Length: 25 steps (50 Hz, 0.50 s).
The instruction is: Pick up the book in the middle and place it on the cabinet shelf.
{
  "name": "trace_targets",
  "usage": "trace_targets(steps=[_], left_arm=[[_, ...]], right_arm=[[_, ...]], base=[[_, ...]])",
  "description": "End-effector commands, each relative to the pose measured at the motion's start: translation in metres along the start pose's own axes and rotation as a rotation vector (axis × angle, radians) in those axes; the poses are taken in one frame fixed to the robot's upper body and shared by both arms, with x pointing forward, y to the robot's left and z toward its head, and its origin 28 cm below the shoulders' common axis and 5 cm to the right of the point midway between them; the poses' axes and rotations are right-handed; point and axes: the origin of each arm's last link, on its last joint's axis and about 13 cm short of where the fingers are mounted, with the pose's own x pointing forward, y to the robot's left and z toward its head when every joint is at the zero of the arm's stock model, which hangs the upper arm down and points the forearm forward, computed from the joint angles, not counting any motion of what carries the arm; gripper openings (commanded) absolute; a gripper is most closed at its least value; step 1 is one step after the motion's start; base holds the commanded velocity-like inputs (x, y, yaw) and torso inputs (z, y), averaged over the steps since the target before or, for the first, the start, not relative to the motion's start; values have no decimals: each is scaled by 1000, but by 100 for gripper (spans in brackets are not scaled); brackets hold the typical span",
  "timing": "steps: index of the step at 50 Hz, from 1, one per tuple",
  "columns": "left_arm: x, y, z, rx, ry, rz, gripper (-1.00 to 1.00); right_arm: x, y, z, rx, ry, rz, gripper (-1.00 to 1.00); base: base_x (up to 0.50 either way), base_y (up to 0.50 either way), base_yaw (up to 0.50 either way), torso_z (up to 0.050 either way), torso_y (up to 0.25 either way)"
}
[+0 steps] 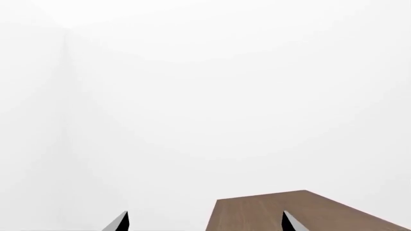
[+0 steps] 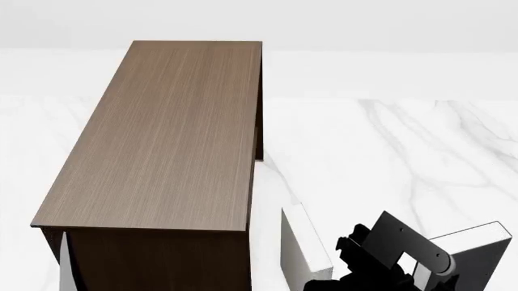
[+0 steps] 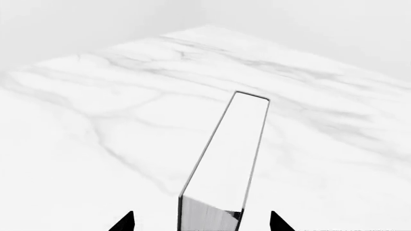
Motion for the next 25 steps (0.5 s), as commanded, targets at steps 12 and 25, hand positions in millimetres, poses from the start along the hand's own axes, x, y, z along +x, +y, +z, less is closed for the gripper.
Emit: trace_targets(steps=[12, 25], left_arm=[[1, 1, 1, 0, -8, -3, 100], [1, 1, 1, 0, -8, -3, 100]], right_arm=[[8, 5, -10, 3, 27, 8, 100], [6, 8, -6, -28, -5, 32, -100]], base=[[0, 0, 0, 0, 0], [0, 0, 0, 0, 0]])
